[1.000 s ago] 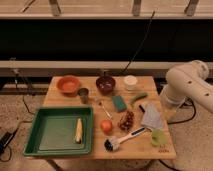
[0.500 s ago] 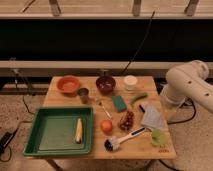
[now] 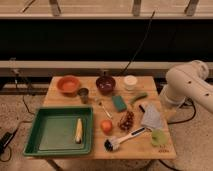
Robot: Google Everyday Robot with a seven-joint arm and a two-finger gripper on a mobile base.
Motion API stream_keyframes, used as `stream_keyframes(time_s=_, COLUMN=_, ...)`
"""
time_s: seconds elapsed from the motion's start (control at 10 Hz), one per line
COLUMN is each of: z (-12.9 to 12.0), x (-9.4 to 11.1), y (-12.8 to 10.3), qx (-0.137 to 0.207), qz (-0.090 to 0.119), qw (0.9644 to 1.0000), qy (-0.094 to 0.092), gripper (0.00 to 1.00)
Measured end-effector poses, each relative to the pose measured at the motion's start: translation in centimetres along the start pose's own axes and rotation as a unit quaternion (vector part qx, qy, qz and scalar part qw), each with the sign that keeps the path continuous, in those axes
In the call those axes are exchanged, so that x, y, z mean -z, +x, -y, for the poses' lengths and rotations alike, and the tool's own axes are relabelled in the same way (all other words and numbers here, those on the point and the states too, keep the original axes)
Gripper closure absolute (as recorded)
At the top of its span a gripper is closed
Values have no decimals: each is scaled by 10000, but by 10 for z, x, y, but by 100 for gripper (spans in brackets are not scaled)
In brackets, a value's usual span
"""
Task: Place towel in tray
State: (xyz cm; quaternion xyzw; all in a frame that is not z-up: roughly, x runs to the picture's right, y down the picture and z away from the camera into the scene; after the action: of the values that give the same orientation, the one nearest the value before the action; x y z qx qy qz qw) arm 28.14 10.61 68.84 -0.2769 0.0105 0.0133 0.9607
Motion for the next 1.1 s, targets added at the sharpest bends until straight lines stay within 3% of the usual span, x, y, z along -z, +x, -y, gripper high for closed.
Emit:
stream_keyframes(time_s=0.2, z=8, x=-18, y=-11, qx=264, qz=188, qw=9995, qy=58, gripper=35)
stream_keyframes(time_s=0.5, z=21, x=-59, y=-30, qx=811, qz=451, qw=9956, qy=90, gripper=35)
stream_keyframes(time_s=0.8, z=20, x=-85, y=-43, qx=1430, qz=660, qw=9875, qy=-28, gripper=35)
stream_keyframes(time_s=1.1, z=12, x=-108, y=-53, qx=2126, qz=804, qw=9733, qy=-311, gripper=35)
